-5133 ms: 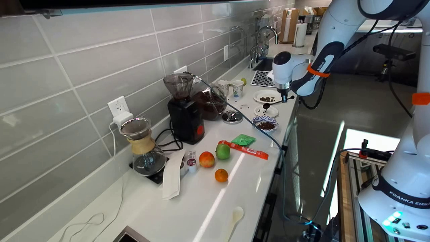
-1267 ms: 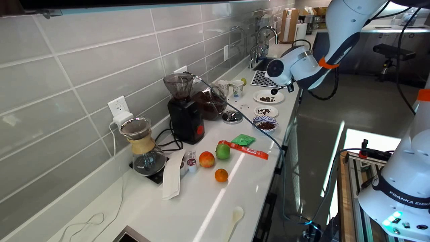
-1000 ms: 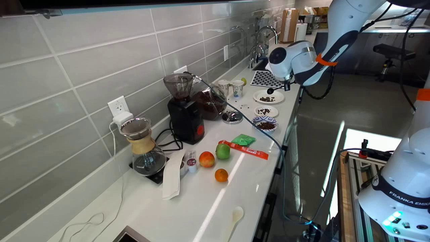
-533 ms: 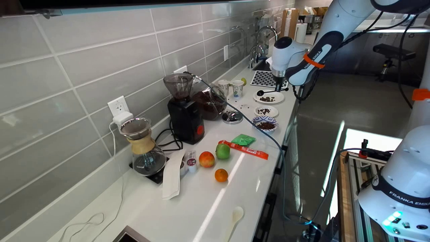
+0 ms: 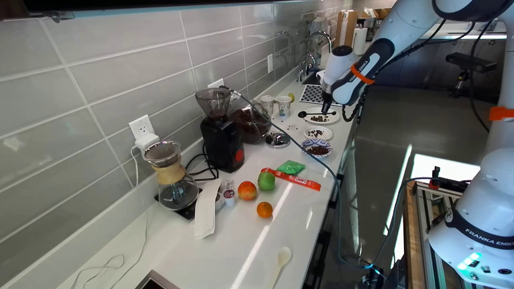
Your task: Use the silver soon to put some of the brown objects onto the small plate
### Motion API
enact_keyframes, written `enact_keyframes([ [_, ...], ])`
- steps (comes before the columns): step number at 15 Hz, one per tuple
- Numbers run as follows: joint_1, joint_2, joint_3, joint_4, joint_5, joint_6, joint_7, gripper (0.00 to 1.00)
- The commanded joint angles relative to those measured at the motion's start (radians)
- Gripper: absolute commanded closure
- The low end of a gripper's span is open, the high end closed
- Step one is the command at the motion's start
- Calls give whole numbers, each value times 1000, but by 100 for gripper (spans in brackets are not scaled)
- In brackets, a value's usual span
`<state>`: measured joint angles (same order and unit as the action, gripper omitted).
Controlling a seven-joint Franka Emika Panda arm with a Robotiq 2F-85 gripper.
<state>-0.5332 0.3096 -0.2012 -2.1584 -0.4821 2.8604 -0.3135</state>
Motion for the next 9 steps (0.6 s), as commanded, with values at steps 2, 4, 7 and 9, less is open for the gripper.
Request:
enact_keyframes([
  [2, 52, 2, -50, -2, 46, 4, -34, 91],
  [4, 52, 2, -50, -2, 46, 4, -34, 98],
  [7, 45, 18, -19, 41, 154, -46, -69, 98],
  [9, 34, 33, 12, 81, 233, -70, -127, 98],
])
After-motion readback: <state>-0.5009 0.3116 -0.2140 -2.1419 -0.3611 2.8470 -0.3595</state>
